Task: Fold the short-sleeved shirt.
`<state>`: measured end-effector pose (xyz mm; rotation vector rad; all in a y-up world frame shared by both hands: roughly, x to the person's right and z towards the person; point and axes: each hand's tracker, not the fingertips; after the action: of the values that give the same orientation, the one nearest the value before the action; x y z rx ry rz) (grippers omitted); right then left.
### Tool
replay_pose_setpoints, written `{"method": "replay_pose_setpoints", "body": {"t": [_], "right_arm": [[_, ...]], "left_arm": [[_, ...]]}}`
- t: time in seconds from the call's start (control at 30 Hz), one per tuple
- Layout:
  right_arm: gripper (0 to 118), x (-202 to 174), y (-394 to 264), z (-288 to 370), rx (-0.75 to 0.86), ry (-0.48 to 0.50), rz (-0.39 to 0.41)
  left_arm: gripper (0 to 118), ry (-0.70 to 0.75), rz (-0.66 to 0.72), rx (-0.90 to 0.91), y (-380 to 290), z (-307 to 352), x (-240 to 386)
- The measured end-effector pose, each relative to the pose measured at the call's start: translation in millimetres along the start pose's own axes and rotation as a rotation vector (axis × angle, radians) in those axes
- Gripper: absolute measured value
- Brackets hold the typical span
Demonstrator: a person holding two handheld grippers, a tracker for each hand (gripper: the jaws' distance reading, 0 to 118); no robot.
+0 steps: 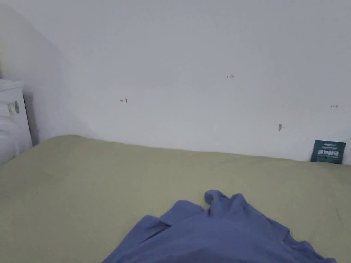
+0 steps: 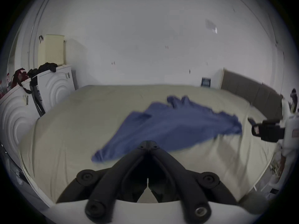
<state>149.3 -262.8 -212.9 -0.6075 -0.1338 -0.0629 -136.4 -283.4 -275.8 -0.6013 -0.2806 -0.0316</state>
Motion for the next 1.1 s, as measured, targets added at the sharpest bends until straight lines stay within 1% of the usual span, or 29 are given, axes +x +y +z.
{"method": "replay_pose_setpoints", "body": {"t": [0.03, 0.1, 0.13, 0.17, 0.2, 0.23, 0.27, 0.3, 0.37, 0.43, 0.5, 0.53, 0.6, 0.67, 0.7, 0.73, 0.77, 0.8, 0.83, 0.9, 0.97, 1.07, 1.1], "right_arm": [[2, -2, -5, -2, -0.002, -0.01, -0.007], [2, -6, -11, -9, -0.03, 0.027, -0.015], [2, -7, -9, -14, -0.046, 0.032, -0.016], [2, -8, -8, -18, -0.054, 0.039, -0.015], [2, -8, -5, -22, -0.051, 0.047, -0.017], [2, -7, -1, -24, -0.046, 0.054, -0.023], [2, -7, 2, -27, -0.039, 0.064, -0.028], [2, -4, 7, -28, -0.03, 0.086, -0.042], [3, 0, 15, -33, -0.042, 0.153, -0.083], [3, 5, 20, -33, -0.037, 0.162, -0.106], [3, 7, 24, -34, -0.021, 0.163, -0.098], [3, 8, 26, -34, -0.021, 0.165, -0.092], [3, 9, 28, -34, -0.027, 0.168, -0.066], [3, 11, 30, -35, -0.021, 0.17, -0.058], [3, 12, 30, -34, -0.021, 0.174, -0.058], [3, 13, 30, -35, -0.026, 0.181, -0.062], [3, 14, 31, -35, -0.03, 0.185, -0.065], [3, 14, 32, -35, -0.035, 0.188, -0.067], [3, 15, 31, -34, -0.034, 0.186, -0.065], [3, 16, 33, -33, -0.022, 0.174, -0.049], [3, 19, 39, -37, -0.018, 0.171, -0.044], [3, 29, 65, -58, -0.009, 0.193, -0.029], [3, 34, 78, -71, 0.002, 0.183, -0.021]], "left_arm": [[0, 0.025, 0.027, -0.026, -13, -2, 1], [0, 0.03, 0.036, -0.064, -32, -6, -2], [0, 0.054, 0.045, -0.098, -28, -7, -13], [4, 0.057, 0.047, -0.114, -27, -11, -19], [20, 0.071, 0.052, -0.11, -23, -16, -27], [55, 0.111, 0.05, -0.115, -17, -21, -36], [101, 0.135, 0.041, -0.114, -7, -24, -46], [118, 0.166, 0.035, -0.117, -1, -31, -57], [118, 0.169, 0.045, -0.108, 8, -46, -79], [118, 0.153, 0.125, -0.072, 19, -55, -102], [118, 0.144, 0.157, -0.086, 29, -69, -119], [118, 0.163, 0.174, -0.097, 28, -75, -127], [118, 0.143, 0.177, -0.132, 34, -93, -138], [117, 0.151, 0.181, -0.17, 36, -115, -143], [112, 0.129, 0.178, -0.189, 36, -128, -146], [88, 0.128, 0.168, -0.236, 34, -142, -148], [9, 0.117, 0.162, -0.263, 32, -149, -150], [1, 0.125, 0.153, -0.3, 30, -154, -148], [1, 0.123, 0.142, -0.268, 24, -153, -146], [1, 0.109, 0.163, -0.22, 24, -143, -141], [1, 0.097, 0.154, -0.207, 24, -134, -137], [1, 0.075, 0.161, -0.169, 27, -126, -142], [1, 0.066, 0.171, -0.176, 29, -125, -144]]}}
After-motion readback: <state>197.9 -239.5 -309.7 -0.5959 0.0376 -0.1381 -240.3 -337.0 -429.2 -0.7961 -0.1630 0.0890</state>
